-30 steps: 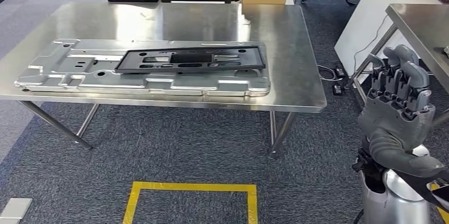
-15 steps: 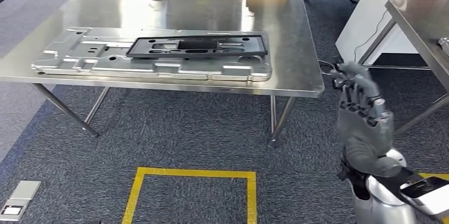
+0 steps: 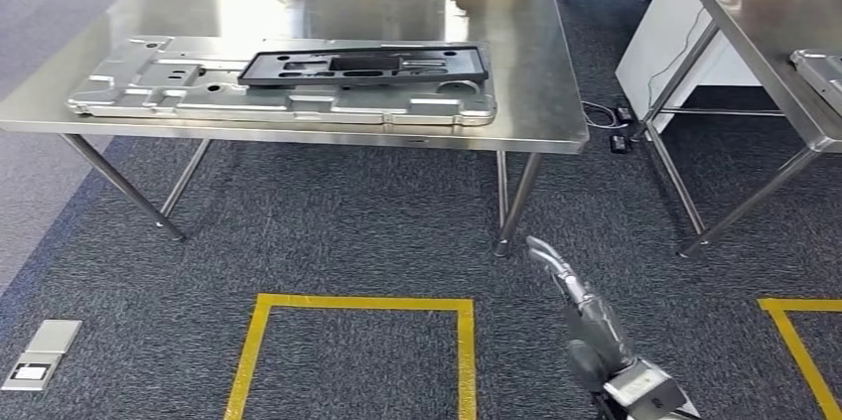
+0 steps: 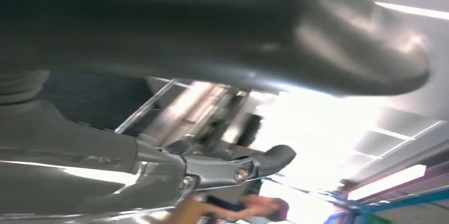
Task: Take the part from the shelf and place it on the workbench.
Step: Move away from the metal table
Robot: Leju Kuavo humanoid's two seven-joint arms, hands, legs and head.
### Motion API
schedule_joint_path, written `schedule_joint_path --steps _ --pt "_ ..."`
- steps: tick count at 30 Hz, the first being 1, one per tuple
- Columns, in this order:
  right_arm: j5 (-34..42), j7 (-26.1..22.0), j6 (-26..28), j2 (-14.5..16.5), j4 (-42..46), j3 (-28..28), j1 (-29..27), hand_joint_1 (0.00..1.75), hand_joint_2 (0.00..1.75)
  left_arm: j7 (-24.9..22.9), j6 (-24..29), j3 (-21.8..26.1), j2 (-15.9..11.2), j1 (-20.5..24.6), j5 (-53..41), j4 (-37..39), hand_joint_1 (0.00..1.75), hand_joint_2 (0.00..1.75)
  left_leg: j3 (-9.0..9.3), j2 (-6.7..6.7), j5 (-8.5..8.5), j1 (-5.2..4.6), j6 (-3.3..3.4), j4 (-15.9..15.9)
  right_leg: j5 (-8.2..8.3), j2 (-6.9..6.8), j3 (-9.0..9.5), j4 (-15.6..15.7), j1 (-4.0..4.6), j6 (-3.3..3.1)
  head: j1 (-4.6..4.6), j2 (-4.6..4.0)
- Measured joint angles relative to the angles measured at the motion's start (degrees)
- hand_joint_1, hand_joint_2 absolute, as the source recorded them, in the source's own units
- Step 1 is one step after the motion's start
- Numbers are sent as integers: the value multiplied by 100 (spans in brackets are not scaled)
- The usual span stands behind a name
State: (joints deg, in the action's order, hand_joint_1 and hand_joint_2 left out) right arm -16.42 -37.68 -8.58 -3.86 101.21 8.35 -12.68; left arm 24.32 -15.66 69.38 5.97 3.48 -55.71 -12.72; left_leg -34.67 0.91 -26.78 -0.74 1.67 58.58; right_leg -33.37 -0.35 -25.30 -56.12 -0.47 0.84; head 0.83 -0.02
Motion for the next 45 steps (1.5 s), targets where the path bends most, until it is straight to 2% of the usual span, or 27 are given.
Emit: schedule_joint_path --steps 2,3,5,6,7,9,11,13,14,15,16,18,20,22,23,26,28,30,32,34,36,37,38,39,41,42,45 --pt "-66 87 216 -1 -706 5 -56 0 0 16 -2 21 1 -9 -26 0 0 0 -90 -23 -198 12 -73 126 102 -19 -120 27 -33 -97 4 0" --pt "-76 64 303 -1 -1085 7 -67 0 0 22 -3 30 1 -15 -34 0 0 0 -150 -35 -445 27 -112 312 172 -32 -202 35 -51 -140 7 0" --pt "-54 103 400 -1 -1879 -3 -30 0 0 29 -8 42 2 -24 -63 0 0 0 -267 -43 -1003 67 -185 952 313 -47 -383 28 -48 -161 9 1" --pt "-31 204 438 4 -2365 -22 42 0 44 34 -19 47 2 -24 -75 0 0 0 -293 -43 -1133 84 -207 1274 384 -51 -478 19 -47 -156 9 1" --pt "-5 327 492 12 -2945 -62 158 0 87 41 -33 54 2 -22 -86 0 0 0 -265 -43 -1113 94 -219 1483 452 -54 -576 3 -48 -144 9 1" --pt "68 595 611 35 -4248 -204 433 0 175 47 -75 66 1 -11 -112 0 0 0 15 -46 -766 105 -215 1367 556 -56 -759 -41 -51 -111 9 0" --pt "211 1051 638 64 -5547 -410 695 0 175 5 -111 68 0 15 -170 0 0 0 613 -79 -580 112 -189 605 629 -57 -895 -100 -43 -60 8 1" --pt "378 1802 636 115 -6612 -628 886 0 87 -88 -124 68 -1 56 -213 1 0 0 1107 -119 -734 107 -139 -131 713 -61 -977 -156 -22 7 7 1" --pt "460 2183 646 151 -7022 -727 945 0 44 -146 -119 69 -1 72 -219 1 0 0 1202 -126 -802 97 -107 -313 762 -63 -1009 -169 -14 40 3 1" --pt "535 2503 655 194 -7341 -816 986 0 0 -226 -98 72 1 79 -211 1 0 44 1188 -115 -819 95 -62 -352 809 -61 -1039 -172 -17 76 2 0" --pt "599 2742 656 235 -7594 -895 1023 0 0 -324 -65 80 2 82 -195 2 0 87 1149 -93 -789 95 -12 -352 802 -51 -1075 -195 -27 103 2 0" --pt "706 3209 657 340 -8027 -1062 1083 0 87 -585 46 130 5 81 -127 2 0 175 1058 -42 -690 95 94 -355 520 -30 -1218 -514 -44 136 -2 0" --pt "783 3531 668 433 -8337 -1199 1149 0 175 -771 139 187 11 85 -74 2 0 175 946 -3 -608 68 144 -344 33 -20 -1470 -1255 -49 146 -6 0" --pt "881 3728 690 486 -8532 -1327 1205 0 175 -855 189 230 21 87 -46 2 0 175 843 23 -551 36 155 -319 -204 -12 -1566 -1789 -46 150 -7 0" --pt "924 3813 708 504 -8607 -1393 1223 0 175 -882 204 253 23 89 -33 2 0 175 804 30 -534 23 156 -301 -173 -9 -1457 -1751 -40 142 -7 0" --pt "1003 3971 769 536 -8755 -1554 1270 0 175 -928 215 311 42 109 26 2 0 175 751 38 -524 -12 149 -250 210 -10 -690 -631 11 12 -5 0" --pt "1036 4011 799 544 -8825 -1645 1307 0 175 -939 218 351 63 129 67 2 0 175 716 48 -517 -21 117 -223 299 -16 -421 -138 51 -85 -4 0" --pt "1045 4023 816 551 -8872 -1715 1335 0 175 -941 218 388 79 145 91 2 0 175 680 58 -500 -19 66 -212 294 -13 -419 -63 55 -113 -4 0" --pt "1047 4026 822 563 -8899 -1762 1358 0 175 -935 217 410 90 157 108 1 0 175 632 28 -597 -10 -4 -117 323 -19 -425 -6 18 -136 -4 0" --pt "1033 4022 820 581 -8922 -1794 1374 0 175 -933 214 426 91 162 116 0 0 175 426 -18 -916 33 -91 358 349 -34 -438 25 -16 -154 -3 0" --pt "1017 4012 807 598 -8942 -1827 1379 0 175 -936 205 445 91 151 119 0 0 175 90 -34 -1253 92 -168 1122 353 -41 -460 16 -24 -156 -2 0" --pt "1015 4003 799 607 -8952 -1840 1381 0 175 -936 201 454 91 143 125 0 0 175 -16 -35 -1301 118 -198 1366 353 -43 -466 8 -32 -153 -2 0" --pt "1014 3994 793 613 -8962 -1851 1383 0 175 -936 197 462 91 138 133 0 0 175 -32 -36 -1236 143 -224 1405 351 -43 -469 -5 -43 -146 -2 0" --pt "1011 3980 787 620 -8970 -1857 1386 0 175 -935 193 469 91 136 145 0 0 175 59 -36 -1059 168 -247 1205 345 -40 -469 -22 -60 -133 -2 0" --pt "1001 3948 776 629 -8975 -1864 1394 0 175 -936 189 488 93 142 168 1 0 175 379 -41 -650 204 -282 476 318 -29 -479 -76 -80 -76 -1 0" --pt "993 3926 763 631 -8976 -1869 1400 0 175 -938 185 501 96 146 183 1 0 175 500 -44 -540 209 -276 178 308 -20 -499 -109 -78 -35 -2 0" --pt "972 3834 700 626 -8978 -1886 1420 0 175 -959 174 544 103 141 230 1 0 175 536 -47 -527 181 -173 -38 336 -3 -570 -147 -68 87 -7 0"
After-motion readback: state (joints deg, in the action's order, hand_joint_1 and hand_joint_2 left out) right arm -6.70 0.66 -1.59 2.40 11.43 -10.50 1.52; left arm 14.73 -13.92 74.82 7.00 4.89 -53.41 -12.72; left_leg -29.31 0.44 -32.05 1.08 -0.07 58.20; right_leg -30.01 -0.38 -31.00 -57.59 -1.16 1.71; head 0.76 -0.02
